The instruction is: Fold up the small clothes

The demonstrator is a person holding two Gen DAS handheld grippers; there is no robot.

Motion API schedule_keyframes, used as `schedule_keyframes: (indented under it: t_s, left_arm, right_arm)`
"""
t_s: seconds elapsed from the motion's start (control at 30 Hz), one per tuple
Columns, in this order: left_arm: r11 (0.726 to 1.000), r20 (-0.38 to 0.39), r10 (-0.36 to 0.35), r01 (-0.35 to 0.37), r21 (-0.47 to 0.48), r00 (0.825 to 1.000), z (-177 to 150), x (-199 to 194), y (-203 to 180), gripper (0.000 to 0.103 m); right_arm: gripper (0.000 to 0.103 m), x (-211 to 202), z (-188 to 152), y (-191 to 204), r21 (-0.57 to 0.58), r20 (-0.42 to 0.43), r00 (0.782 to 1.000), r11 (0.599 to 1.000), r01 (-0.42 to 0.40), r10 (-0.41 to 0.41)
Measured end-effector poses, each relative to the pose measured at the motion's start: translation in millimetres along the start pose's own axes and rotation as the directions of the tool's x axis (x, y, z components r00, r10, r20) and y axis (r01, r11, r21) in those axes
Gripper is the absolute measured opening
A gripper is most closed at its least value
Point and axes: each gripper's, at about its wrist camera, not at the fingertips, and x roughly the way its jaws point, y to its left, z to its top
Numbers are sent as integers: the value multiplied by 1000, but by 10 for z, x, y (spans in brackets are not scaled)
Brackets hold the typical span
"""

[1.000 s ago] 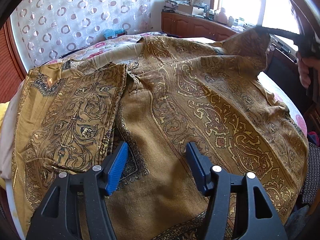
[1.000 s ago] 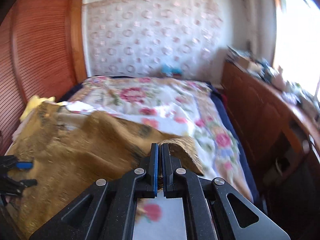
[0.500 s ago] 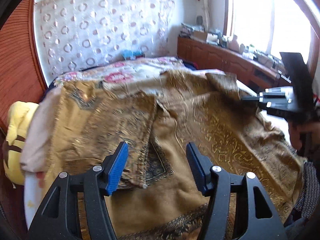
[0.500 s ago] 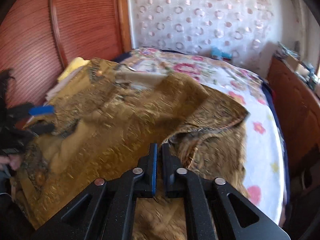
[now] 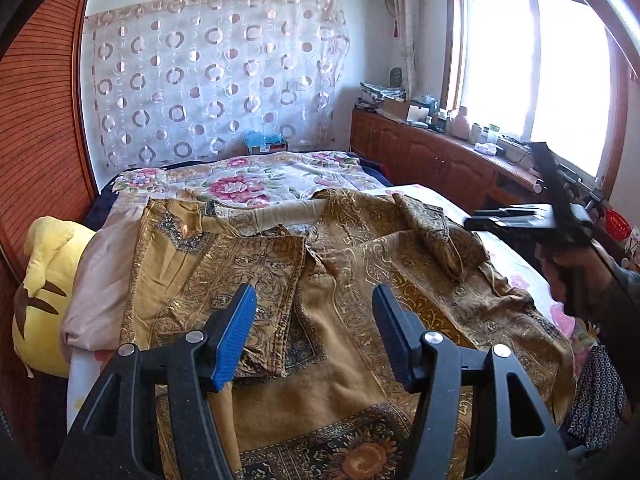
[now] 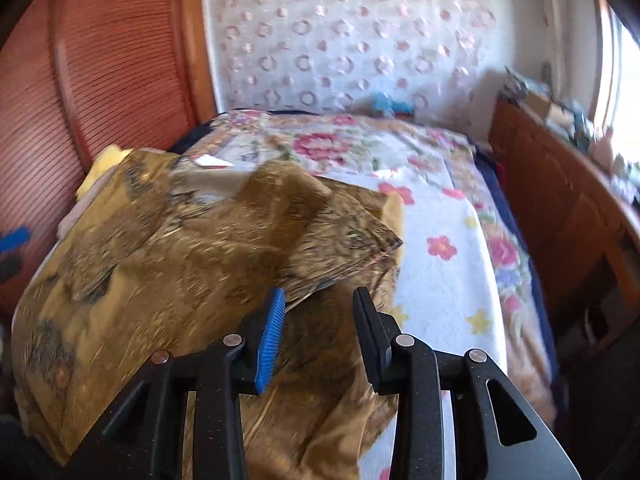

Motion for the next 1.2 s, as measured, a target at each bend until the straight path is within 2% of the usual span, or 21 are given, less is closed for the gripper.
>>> schedule_keyframes:
  t_s: [0.27, 0.4, 0.43, 0.5, 0.53, 0.67, 0.87, 0.93, 0.97, 1.03, 1.2]
  left_arm:
    - [1000, -26, -11, 11, 8, 1000, -91, 37, -53, 61]
    - [1000, -33, -9, 9, 0, 999, -115, 58, -39, 61]
    - [1000, -33, -9, 9, -3, 999, -122, 59, -37, 61]
    - [1000, -33, -9, 9, -3, 999, -133, 54, -33, 61]
    - [1000, -32, -9, 8, -3, 999, -134, 54, -33, 61]
    - [1000, -37, -7, 7, -1, 999, -144, 53, -22, 61]
    - [1000, -37, 5, -5, 1, 999, -139, 1, 34, 61]
    - [1000, -31, 5, -5, -5, 999, -134, -18, 60, 61]
    - [1000, -30, 7, -7, -6, 1000, -132, -26, 69, 61]
    - [1000, -27, 14, -15, -8, 1000, -135, -36, 82, 61]
    - [1000, -26, 20, -21, -13, 999, -136, -31, 131, 61]
  right_arm:
    - [37, 555, 277, -275, 181, -83, 996, 983, -10, 25]
    - [36, 664, 385, -278, 197, -113, 993, 980, 2, 21]
    - [32, 663, 402, -283, 196, -112, 993, 981, 3, 19]
    - [13, 659, 441, -258, 187, -105, 994, 982, -17, 37]
    - [8, 663, 466, -253, 181, -101, 994, 983, -28, 47]
    - [3, 545, 535, -115, 115, -28, 995, 989, -91, 95]
    - [3, 332, 628, 376, -10, -2, 978, 978, -207, 207]
    - [7, 301, 660, 500, -49, -10, 971, 970, -239, 239]
    - [11, 287, 671, 554, -73, -18, 972, 970, -233, 232]
    - [13, 253, 689, 603, -110, -18, 975, 969, -222, 221]
    - [31, 43, 712, 473, -152, 46, 982, 973, -176, 184]
